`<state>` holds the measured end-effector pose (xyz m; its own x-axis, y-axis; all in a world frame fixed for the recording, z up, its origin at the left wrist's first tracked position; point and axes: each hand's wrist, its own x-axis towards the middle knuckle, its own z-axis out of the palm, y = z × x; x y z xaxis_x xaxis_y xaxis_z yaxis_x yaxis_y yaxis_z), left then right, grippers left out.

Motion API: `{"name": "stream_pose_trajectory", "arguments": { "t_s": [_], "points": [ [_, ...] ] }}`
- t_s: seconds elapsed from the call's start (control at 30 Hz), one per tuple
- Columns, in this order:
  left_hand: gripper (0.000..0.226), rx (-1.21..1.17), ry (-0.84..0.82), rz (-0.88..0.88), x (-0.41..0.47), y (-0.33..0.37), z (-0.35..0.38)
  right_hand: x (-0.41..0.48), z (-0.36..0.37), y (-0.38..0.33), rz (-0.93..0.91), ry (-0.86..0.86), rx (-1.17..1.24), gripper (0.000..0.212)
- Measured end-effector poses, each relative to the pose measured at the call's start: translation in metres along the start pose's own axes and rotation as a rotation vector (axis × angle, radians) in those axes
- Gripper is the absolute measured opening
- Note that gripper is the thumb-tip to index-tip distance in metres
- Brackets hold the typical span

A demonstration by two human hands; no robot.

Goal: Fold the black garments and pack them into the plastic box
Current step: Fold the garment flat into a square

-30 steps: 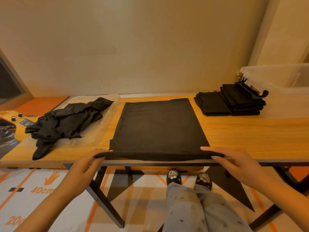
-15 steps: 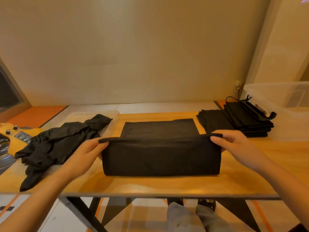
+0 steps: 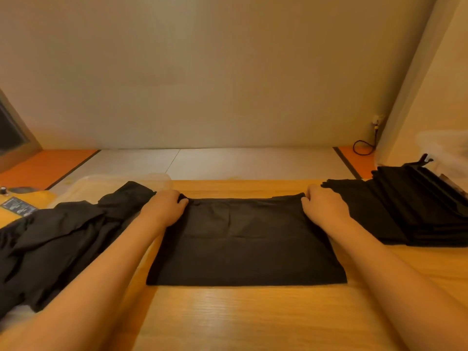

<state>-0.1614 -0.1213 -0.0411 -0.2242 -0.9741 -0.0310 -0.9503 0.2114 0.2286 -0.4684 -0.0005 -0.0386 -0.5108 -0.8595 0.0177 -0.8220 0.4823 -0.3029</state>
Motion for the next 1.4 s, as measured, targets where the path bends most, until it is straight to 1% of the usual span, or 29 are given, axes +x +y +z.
{"name": "stream_pose_trajectory", "arguments": {
  "t_s": [0.1, 0.17, 0.27, 0.33, 0.4, 0.43, 0.5, 0.53, 0.57, 0.6, 0.67, 0.73, 0.77, 0.83, 0.87, 0.9, 0.93, 0.97, 1.0, 1.03, 1.1, 1.17, 1.23, 1.33, 1.4],
  "points": [
    [0.030, 0.064, 0.042, 0.000, 0.000, 0.002, 0.003, 0.000, -0.001, -0.003, 0.038, 0.021, -0.040, 0.021],
    [0.029, 0.098, 0.064, -0.010, -0.001, 0.002, 0.004, -0.001, -0.004, -0.006, 0.078, 0.037, -0.070, 0.028],
    [0.035, 0.164, 0.085, -0.019, -0.003, 0.005, 0.005, -0.005, -0.004, -0.008, 0.097, 0.035, -0.123, 0.037],
    [0.040, 0.213, 0.108, -0.056, -0.011, 0.014, 0.002, -0.010, -0.005, -0.010, 0.083, 0.045, -0.149, 0.038],
    [0.048, 0.280, 0.192, -0.107, -0.027, 0.028, -0.005, -0.020, -0.009, -0.012, 0.018, 0.138, -0.128, 0.033],
    [0.050, 0.302, 0.259, -0.093, -0.039, 0.036, -0.008, -0.029, -0.012, -0.015, -0.039, 0.195, -0.114, 0.031],
    [0.051, 0.247, 0.362, 0.051, -0.066, 0.051, -0.003, -0.057, -0.012, -0.023, -0.192, 0.261, -0.078, 0.033],
    [0.052, 0.173, 0.333, 0.141, -0.083, 0.058, 0.003, -0.075, -0.010, -0.028, -0.268, 0.247, -0.047, 0.036],
    [0.055, 0.091, 0.258, 0.206, -0.101, 0.064, 0.010, -0.094, -0.005, -0.033, -0.330, 0.192, -0.014, 0.041],
    [0.058, 0.050, 0.166, 0.229, -0.115, 0.066, 0.019, -0.110, 0.001, -0.037, -0.379, 0.114, -0.002, 0.046],
    [0.065, 0.081, 0.019, 0.175, -0.132, 0.062, 0.035, -0.130, 0.016, -0.038, -0.428, -0.055, -0.073, 0.056],
    [0.073, 0.129, -0.048, 0.102, -0.137, 0.051, 0.044, -0.134, 0.026, -0.028, -0.399, -0.169, -0.147, 0.061],
    [0.078, 0.142, -0.070, 0.096, -0.139, 0.046, 0.045, -0.135, 0.028, -0.022, -0.379, -0.196, -0.165, 0.063],
    [0.098, 0.142, -0.096, 0.136, -0.145, 0.040, 0.045, -0.143, 0.030, -0.014, -0.347, -0.199, -0.177, 0.067],
    [0.109, 0.133, -0.104, 0.161, -0.149, 0.038, 0.045, -0.152, 0.030, -0.012, -0.336, -0.189, -0.174, 0.073],
    [0.117, 0.126, -0.110, 0.179, -0.155, 0.038, 0.044, -0.161, 0.031, -0.012, -0.326, -0.185, -0.170, 0.085],
    [0.121, 0.125, -0.114, 0.192, -0.161, 0.037, 0.043, -0.172, 0.031, -0.011, -0.312, -0.189, -0.182, 0.099],
    [0.121, 0.122, -0.116, 0.201, -0.167, 0.037, 0.043, -0.181, 0.031, -0.009, -0.293, -0.193, -0.198, 0.107],
    [0.119, 0.115, -0.118, 0.206, -0.173, 0.037, 0.043, -0.189, 0.030, -0.008, -0.274, -0.195, -0.198, 0.108],
    [0.115, 0.105, -0.120, 0.202, -0.179, 0.039, 0.042, -0.195, 0.029, -0.006, -0.261, -0.197, -0.183, 0.099],
    [0.095, 0.071, -0.100, 0.174, -0.185, 0.045, 0.039, -0.197, 0.021, -0.008, -0.250, -0.189, -0.152, 0.073],
    [0.075, 0.061, -0.039, 0.209, -0.184, 0.057, 0.037, -0.190, 0.016, -0.019, -0.320, -0.127, -0.134, 0.062],
    [0.065, 0.036, 0.020, 0.318, -0.178, 0.068, 0.039, -0.178, 0.018, -0.035, -0.418, -0.088, -0.098, 0.057],
    [0.060, 0.084, -0.014, 0.404, -0.169, 0.069, 0.049, -0.168, 0.032, -0.048, -0.465, -0.137, -0.108, 0.054],
    [0.071, 0.106, -0.033, 0.406, -0.167, 0.055, 0.052, -0.169, 0.039, -0.040, -0.453, -0.147, -0.121, 0.059]
  ]
}}
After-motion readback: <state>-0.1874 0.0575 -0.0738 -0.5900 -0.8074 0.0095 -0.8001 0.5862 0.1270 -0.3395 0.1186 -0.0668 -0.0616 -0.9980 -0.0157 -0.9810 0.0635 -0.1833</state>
